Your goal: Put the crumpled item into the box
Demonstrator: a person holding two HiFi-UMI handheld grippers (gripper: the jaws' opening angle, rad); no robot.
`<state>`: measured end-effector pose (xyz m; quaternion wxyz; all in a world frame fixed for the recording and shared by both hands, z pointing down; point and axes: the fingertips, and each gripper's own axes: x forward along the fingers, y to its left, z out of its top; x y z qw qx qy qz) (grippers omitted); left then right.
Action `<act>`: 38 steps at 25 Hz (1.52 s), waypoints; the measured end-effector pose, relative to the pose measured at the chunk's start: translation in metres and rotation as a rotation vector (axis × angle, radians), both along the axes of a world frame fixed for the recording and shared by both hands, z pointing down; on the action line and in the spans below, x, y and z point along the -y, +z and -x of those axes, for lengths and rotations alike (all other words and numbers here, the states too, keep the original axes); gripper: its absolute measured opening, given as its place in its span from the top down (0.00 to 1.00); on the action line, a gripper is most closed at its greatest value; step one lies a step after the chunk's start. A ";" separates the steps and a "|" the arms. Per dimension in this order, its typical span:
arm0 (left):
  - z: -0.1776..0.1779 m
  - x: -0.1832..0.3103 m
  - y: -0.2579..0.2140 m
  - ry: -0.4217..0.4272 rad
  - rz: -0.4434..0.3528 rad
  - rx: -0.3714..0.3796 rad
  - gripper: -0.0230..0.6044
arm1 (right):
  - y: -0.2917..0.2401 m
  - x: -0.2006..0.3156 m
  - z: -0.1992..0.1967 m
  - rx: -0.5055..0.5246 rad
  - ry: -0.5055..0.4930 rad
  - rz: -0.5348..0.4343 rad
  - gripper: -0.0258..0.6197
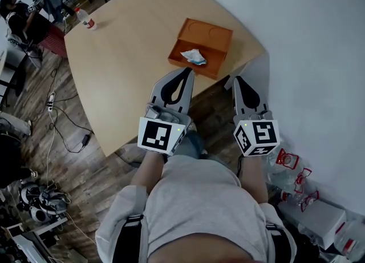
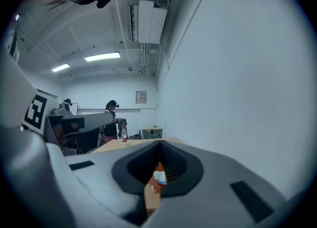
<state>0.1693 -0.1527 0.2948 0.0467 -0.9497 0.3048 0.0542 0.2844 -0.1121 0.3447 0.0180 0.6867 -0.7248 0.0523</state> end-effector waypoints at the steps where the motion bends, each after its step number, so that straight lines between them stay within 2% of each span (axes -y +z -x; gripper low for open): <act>1: 0.002 -0.003 -0.002 0.000 -0.004 -0.002 0.94 | -0.001 -0.004 0.002 -0.001 0.002 -0.006 0.94; 15: 0.037 -0.036 -0.016 -0.008 -0.048 -0.014 0.94 | -0.021 -0.043 0.037 -0.013 0.014 -0.093 0.94; 22: 0.056 -0.038 -0.027 0.049 -0.063 -0.019 0.94 | -0.037 -0.050 0.057 -0.016 0.077 -0.124 0.94; 38: 0.140 -0.058 -0.029 0.184 -0.051 -0.022 0.94 | -0.049 -0.090 0.146 -0.058 0.235 -0.140 0.94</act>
